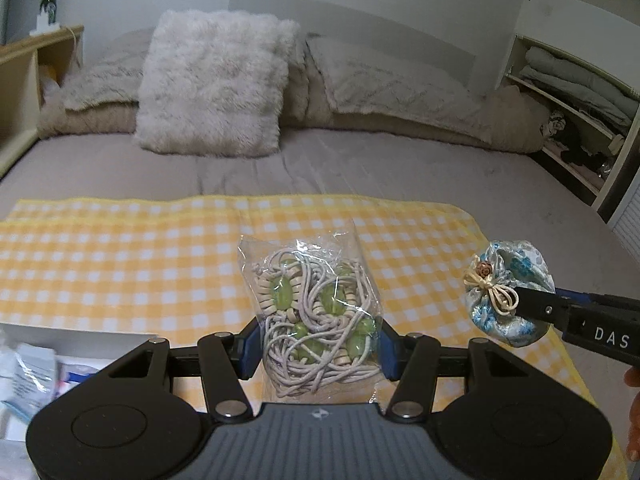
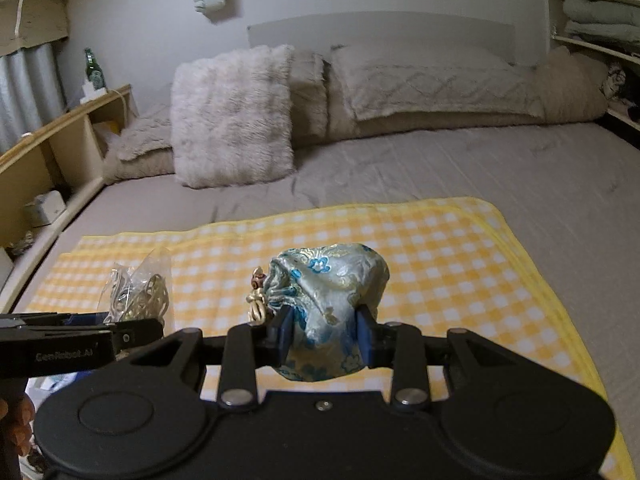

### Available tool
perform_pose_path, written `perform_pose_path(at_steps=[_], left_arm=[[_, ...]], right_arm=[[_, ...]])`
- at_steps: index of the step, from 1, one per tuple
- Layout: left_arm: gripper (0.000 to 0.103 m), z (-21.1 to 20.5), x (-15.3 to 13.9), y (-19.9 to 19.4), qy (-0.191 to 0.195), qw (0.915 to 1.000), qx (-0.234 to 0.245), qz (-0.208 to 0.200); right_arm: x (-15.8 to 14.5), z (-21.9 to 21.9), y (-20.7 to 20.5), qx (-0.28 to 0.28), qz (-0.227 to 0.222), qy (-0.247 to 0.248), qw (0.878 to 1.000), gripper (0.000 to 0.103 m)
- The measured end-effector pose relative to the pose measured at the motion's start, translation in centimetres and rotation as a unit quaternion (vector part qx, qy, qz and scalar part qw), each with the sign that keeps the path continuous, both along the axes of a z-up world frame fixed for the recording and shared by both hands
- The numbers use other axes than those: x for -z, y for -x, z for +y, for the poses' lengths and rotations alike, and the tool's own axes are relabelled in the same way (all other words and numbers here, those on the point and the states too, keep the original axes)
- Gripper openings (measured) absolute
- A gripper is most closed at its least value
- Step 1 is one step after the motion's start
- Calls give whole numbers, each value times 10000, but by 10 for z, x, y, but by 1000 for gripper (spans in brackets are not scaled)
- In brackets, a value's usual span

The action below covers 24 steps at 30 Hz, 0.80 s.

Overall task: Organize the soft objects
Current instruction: 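Carry the bagged cord and floral pouch with both tools over the box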

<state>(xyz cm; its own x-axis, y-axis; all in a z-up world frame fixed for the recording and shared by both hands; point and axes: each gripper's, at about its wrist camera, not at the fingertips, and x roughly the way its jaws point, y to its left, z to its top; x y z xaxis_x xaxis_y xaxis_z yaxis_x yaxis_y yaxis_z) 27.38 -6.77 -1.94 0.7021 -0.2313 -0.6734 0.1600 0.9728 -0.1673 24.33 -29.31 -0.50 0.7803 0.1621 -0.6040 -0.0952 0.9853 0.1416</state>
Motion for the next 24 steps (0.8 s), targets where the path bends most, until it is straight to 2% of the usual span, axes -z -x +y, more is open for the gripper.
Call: perform_pose_path(at_steps=[12,24], left_arm=[[56,31,-30,35,-93,9990,-185,-392],[56,83,-36,64,-294,9971,-519,-476]], right_arm=[[-23,37,20,-407,-274,-129,9987,34],[-15,86,9,-930,-146,-243,9953,34]])
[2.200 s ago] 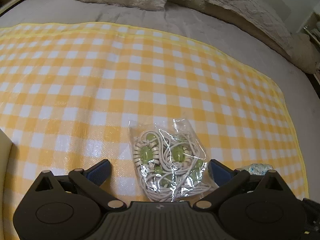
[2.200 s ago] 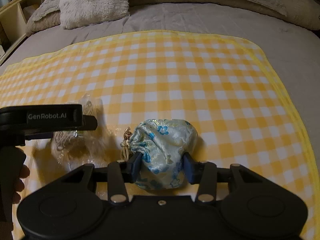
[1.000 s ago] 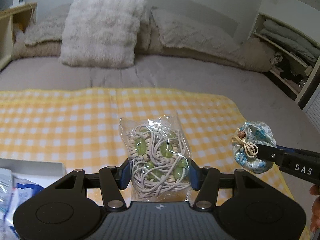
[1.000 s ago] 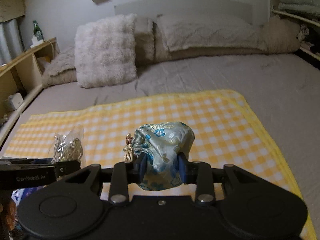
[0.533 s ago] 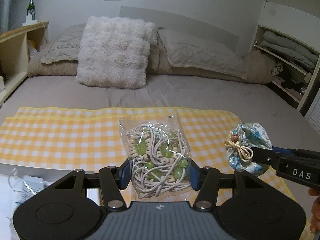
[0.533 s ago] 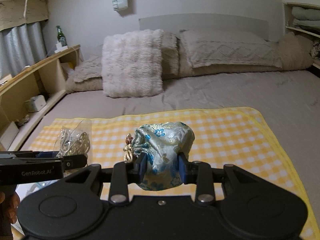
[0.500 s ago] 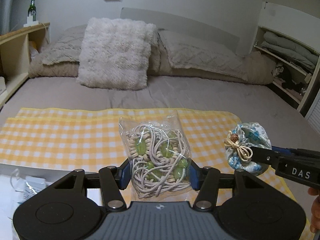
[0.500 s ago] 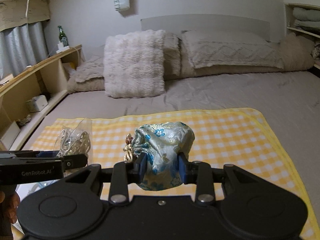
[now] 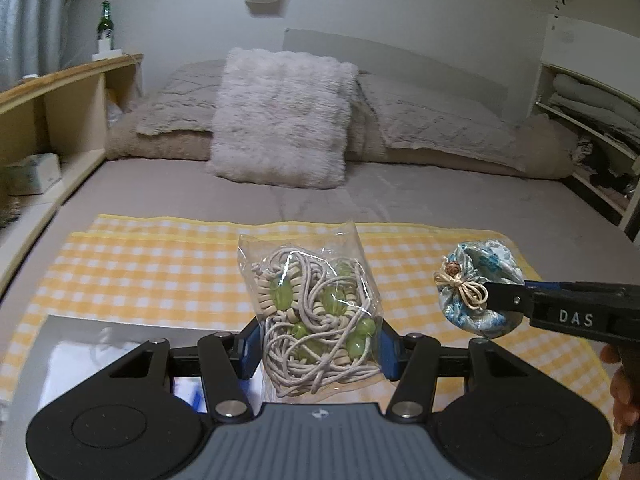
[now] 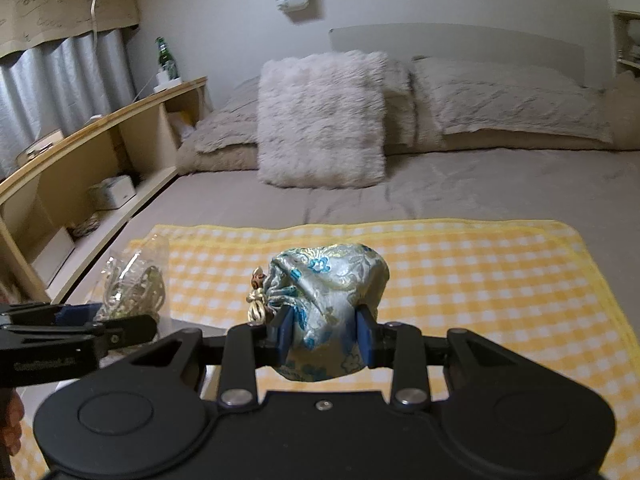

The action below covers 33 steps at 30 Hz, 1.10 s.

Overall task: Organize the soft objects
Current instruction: 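Carry the bagged cord and floral pouch with both tools over the box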

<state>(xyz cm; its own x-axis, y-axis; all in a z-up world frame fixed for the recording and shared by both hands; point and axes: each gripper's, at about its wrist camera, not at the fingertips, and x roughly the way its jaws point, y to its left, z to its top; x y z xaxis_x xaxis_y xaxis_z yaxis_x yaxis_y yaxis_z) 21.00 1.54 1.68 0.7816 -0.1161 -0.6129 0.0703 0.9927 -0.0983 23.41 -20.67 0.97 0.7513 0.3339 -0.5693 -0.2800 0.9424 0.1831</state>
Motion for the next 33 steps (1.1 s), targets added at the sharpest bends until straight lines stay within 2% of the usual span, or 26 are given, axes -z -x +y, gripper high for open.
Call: perform_pose_path(at_steps=[6,13,26,33], left_arm=[[56,36,-5,17,-93,9997,-218,-64],[56,79,-6,38,-234,9987,-443,-50],[56,160,7,66,-392,9969,-650,226],[56,195,25,73,-537,9948,-658,569]], right_arm=[[4,32,-8,-297,89,-190,9993,34],[6,83,-9,-768,105,-163,9969,34],[2,158,4,-1520,87,-222,9881,34],[9,196,2,-1780,164,-241,9836,34]])
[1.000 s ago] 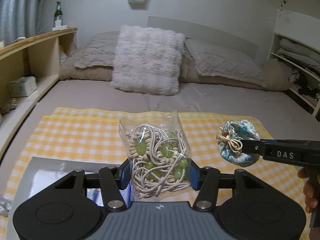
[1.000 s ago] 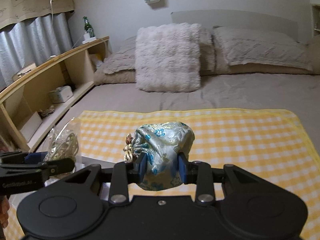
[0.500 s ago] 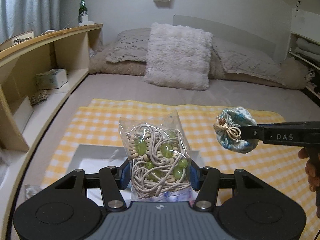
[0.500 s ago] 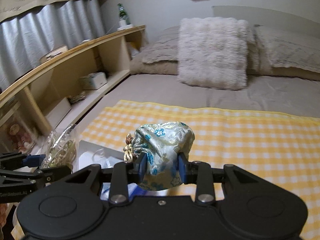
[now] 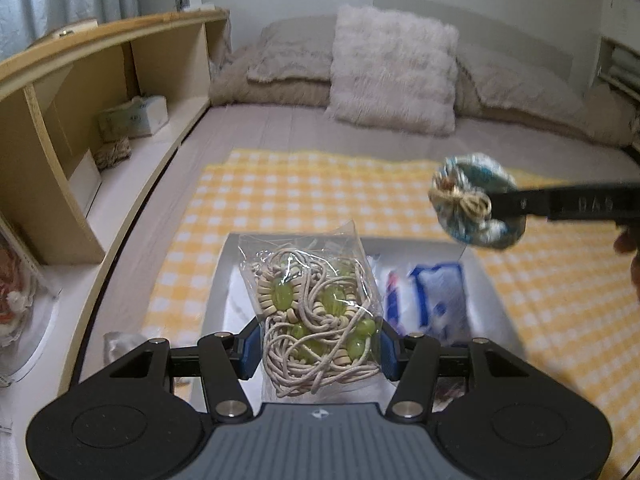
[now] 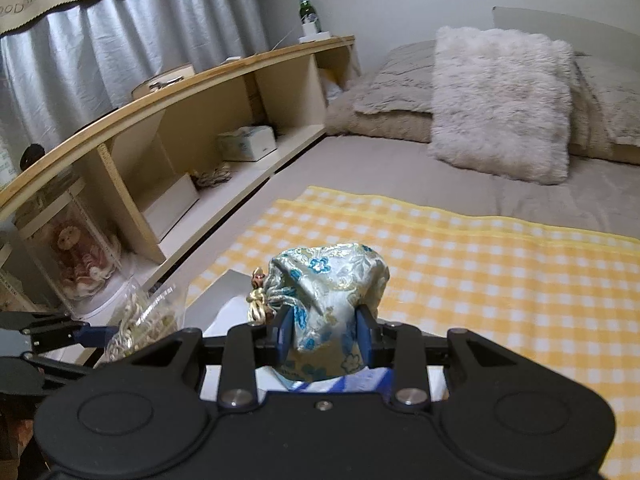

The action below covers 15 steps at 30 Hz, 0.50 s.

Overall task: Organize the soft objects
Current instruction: 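Carry the bagged cord and floral pouch with both tools over the box, then lower the cord bag and floral pouch into the box and open both tools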

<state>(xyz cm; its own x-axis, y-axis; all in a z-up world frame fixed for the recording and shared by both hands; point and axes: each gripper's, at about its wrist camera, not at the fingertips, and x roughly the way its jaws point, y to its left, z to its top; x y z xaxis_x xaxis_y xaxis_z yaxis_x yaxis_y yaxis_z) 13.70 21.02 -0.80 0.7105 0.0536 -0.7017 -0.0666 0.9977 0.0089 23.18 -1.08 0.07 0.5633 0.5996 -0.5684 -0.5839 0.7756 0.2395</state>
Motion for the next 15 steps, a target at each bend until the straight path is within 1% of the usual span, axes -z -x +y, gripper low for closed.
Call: perform_pose_path(at_steps=[6,10,15], left_arm=[[56,19,23,-6,-210,9981,31,576],[56,24,41,-10,-428,9947,151,919],[56,28,61,-17,-607,9894,314,1281]], right_arm=[[11,31,-6,-180,114,66,9998,34],[20,51,-10,-294,248,51,9992,34],[32,79,-15,-467,449,-35,9979,34]])
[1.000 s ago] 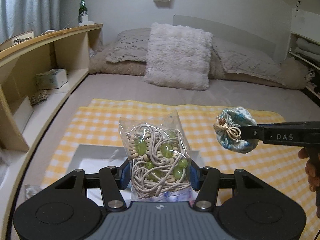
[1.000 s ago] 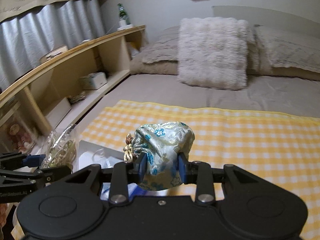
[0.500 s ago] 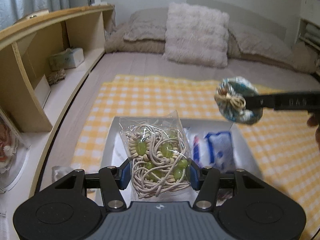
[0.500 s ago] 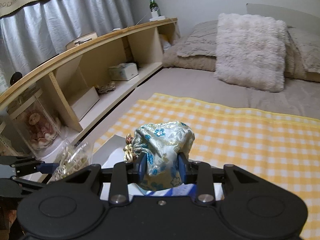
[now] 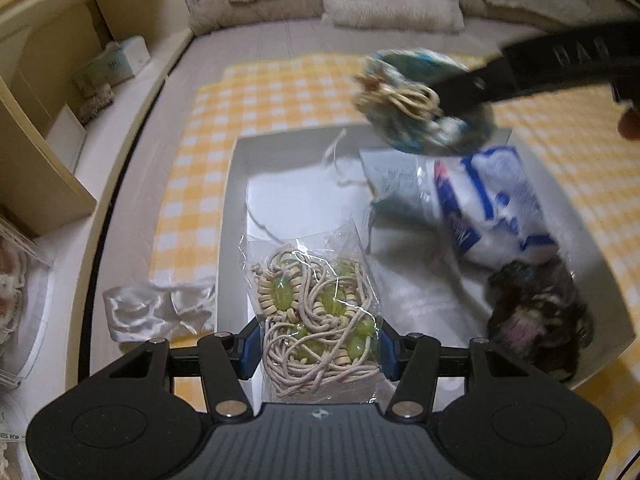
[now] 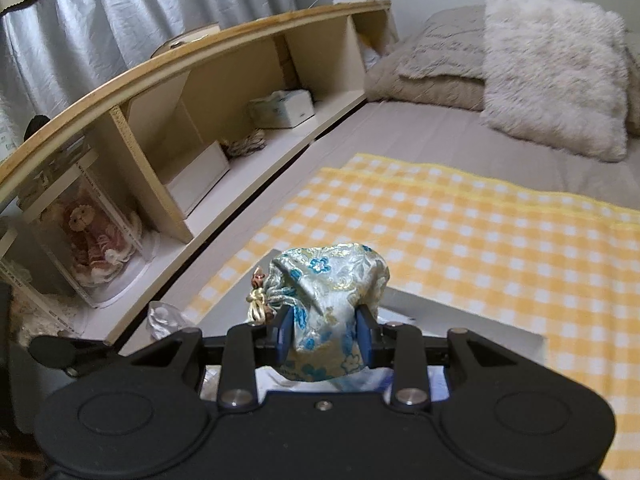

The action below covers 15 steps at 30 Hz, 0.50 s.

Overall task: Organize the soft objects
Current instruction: 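Lower the cord bag and floral pouch into the box and open both tools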

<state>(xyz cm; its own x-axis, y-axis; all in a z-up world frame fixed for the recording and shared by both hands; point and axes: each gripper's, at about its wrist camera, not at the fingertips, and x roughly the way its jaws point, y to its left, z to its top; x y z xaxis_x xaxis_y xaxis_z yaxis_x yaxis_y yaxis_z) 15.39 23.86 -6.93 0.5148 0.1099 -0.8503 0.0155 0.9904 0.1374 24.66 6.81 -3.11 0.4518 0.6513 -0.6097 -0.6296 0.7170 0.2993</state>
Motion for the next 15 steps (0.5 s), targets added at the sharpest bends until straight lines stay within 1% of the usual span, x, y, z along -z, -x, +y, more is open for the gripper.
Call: perform_pose_path(at_steps=[2,5,6,7,8,9,10,11,12,15], left_arm=[[56,3,8,-3,-20,9999,14,144],[61,7,19,-5,-7,9995,39,314],[71,9,22,-5,-7,9993,25,360],[79,9,24,-5,5,9993,-3,377],[83,11,26,-5,56,9994,-41,353],[89,12,27,-5,105,9993,-74,349],[95,14,27,-5,245,9991,-29,337],[96,15,25,-4,370,9988,-19,308],[97,15,24,-3,471,9985,-49,272],[97,13,22,-3,503,9984,-85,257]], right_arm=[[6,13,-2,-83,79,-19,9999,34],[14,33,-4,-224,154,-8,9996,34],[17,40,-5,-269,176,-28,9995,34],[20,46,-6,-333,209,-100,9992,35],[24,51,-8,-391,252,-207,9987,39],[27,55,-9,-424,286,-302,9982,46],[31,59,-10,-396,309,-322,9982,51],[34,63,-11,-363,349,-255,9984,63],[37,66,-12,-337,405,-157,9985,72],[44,68,-11,-357,383,92,9986,77]])
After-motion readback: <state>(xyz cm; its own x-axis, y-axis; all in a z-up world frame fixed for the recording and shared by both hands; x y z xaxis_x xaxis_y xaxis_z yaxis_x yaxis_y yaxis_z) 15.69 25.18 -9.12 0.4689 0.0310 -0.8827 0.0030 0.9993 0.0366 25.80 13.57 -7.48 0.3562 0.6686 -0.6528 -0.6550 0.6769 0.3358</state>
